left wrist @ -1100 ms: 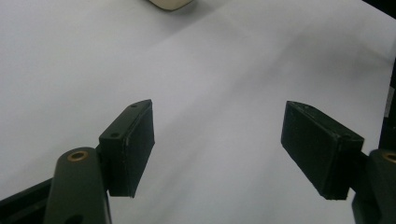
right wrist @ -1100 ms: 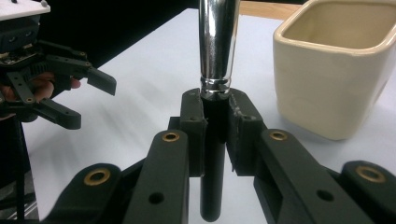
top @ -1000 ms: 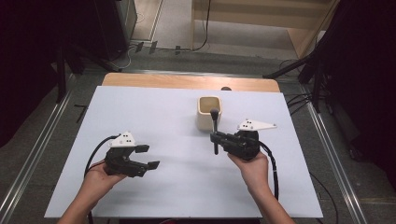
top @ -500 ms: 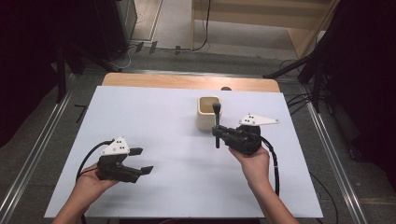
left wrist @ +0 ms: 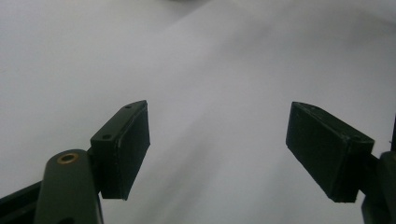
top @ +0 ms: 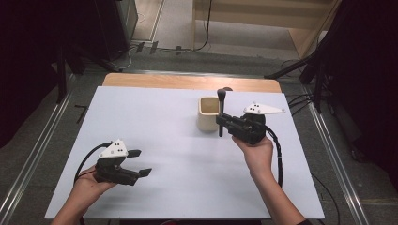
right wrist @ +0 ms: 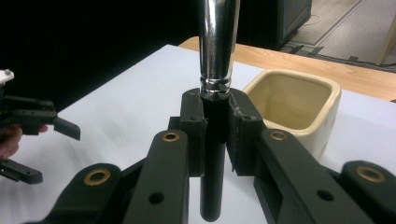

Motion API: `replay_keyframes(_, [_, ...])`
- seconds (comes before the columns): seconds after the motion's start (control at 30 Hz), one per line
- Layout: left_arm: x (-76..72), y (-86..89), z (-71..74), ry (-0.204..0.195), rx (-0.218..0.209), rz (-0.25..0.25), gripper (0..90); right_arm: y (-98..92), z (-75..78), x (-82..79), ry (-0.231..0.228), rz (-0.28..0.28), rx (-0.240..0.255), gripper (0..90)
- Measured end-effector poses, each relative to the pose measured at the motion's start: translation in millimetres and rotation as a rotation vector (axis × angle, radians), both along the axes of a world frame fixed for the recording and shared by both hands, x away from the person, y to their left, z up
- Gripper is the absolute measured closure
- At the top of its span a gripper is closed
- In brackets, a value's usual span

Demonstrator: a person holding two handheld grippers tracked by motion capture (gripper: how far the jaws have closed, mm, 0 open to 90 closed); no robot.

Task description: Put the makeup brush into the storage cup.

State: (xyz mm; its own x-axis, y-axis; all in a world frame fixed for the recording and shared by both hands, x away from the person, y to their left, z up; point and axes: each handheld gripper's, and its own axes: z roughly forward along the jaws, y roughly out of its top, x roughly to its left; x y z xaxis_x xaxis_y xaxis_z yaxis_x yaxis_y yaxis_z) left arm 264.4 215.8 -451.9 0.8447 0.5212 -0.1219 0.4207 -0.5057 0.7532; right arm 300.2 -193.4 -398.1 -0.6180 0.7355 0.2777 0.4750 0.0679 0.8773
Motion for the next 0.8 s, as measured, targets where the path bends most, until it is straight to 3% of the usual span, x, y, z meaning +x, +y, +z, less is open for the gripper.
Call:
replay_keyframes(0.53, [0.5,3.5,-0.8,0.003,-0.005,0.006,22.6,4.9,19.4,22.5,-0.029,-0.026,-0.022,79.3])
replay_keyframes(0.8, [-1.2,5.2,0.6,-0.003,-0.004,0.010,22.6,8.8,25.7,29.7,-0.067,-0.053,-0.018,79.3])
